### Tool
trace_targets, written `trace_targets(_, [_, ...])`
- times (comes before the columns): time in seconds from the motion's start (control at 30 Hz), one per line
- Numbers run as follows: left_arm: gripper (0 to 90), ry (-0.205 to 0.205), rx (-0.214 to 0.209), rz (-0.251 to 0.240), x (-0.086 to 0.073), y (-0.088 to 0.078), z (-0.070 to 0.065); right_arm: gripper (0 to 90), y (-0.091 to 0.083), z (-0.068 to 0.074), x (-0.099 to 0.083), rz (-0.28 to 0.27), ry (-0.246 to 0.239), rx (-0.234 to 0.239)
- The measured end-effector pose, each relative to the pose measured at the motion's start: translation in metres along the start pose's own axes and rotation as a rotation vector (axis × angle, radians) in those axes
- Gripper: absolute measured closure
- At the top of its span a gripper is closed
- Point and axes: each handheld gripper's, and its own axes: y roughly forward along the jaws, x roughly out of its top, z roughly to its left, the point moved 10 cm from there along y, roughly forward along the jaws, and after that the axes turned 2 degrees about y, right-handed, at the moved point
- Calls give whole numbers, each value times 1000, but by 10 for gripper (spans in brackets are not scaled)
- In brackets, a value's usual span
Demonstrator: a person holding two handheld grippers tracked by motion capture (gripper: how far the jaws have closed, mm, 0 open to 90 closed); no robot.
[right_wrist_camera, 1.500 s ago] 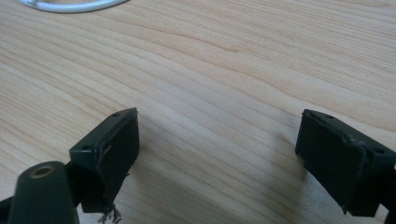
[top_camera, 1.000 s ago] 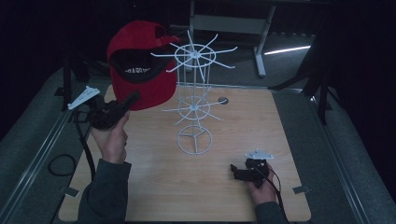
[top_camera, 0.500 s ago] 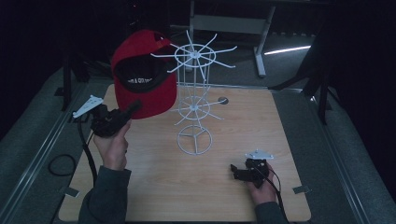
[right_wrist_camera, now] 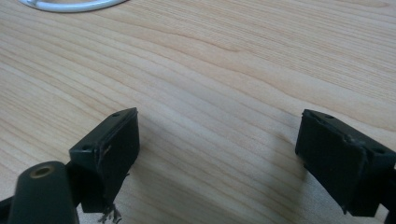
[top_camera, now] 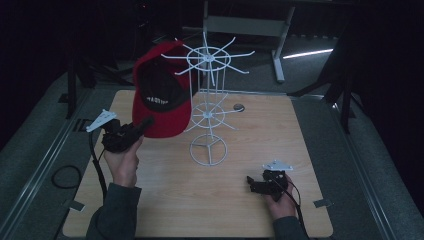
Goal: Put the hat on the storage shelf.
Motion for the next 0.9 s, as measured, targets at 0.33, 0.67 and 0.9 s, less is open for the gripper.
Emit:
trace_targets(0.33, [567, 10, 50, -33, 8, -7, 6, 134, 0, 0, 0, 1, 1, 0])
trace_targets(0.67, [413, 16, 90, -10, 7, -9, 15, 134, 0, 0, 0, 1, 0, 0])
trace_targets(0.9, [363, 22, 112, -18, 10, -15, 21, 134, 0, 0, 0, 1, 0, 0])
